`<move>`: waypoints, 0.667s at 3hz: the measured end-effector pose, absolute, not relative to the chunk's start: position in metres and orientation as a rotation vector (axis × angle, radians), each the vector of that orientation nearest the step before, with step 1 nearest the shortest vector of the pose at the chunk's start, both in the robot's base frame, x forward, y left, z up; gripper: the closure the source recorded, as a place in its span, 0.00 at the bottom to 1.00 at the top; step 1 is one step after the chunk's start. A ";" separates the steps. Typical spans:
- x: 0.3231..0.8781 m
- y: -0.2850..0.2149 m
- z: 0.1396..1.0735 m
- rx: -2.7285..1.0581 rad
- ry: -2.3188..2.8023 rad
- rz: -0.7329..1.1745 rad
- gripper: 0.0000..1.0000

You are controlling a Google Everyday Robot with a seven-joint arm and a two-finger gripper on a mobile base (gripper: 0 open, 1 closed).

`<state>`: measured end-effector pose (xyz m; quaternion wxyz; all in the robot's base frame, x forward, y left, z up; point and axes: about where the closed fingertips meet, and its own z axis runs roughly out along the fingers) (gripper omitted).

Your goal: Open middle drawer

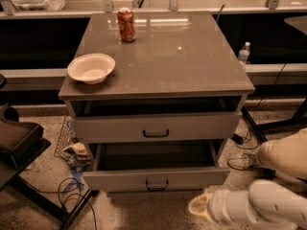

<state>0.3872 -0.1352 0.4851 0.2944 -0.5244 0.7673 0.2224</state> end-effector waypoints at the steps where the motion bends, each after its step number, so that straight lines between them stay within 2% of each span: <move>1: 0.368 -0.150 0.483 -1.351 2.078 0.586 1.00; 2: 0.386 -0.145 0.487 -1.364 2.055 0.514 1.00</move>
Offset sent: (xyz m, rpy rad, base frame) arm 0.0231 -0.0071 0.0077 -0.0725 -0.1113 -0.0634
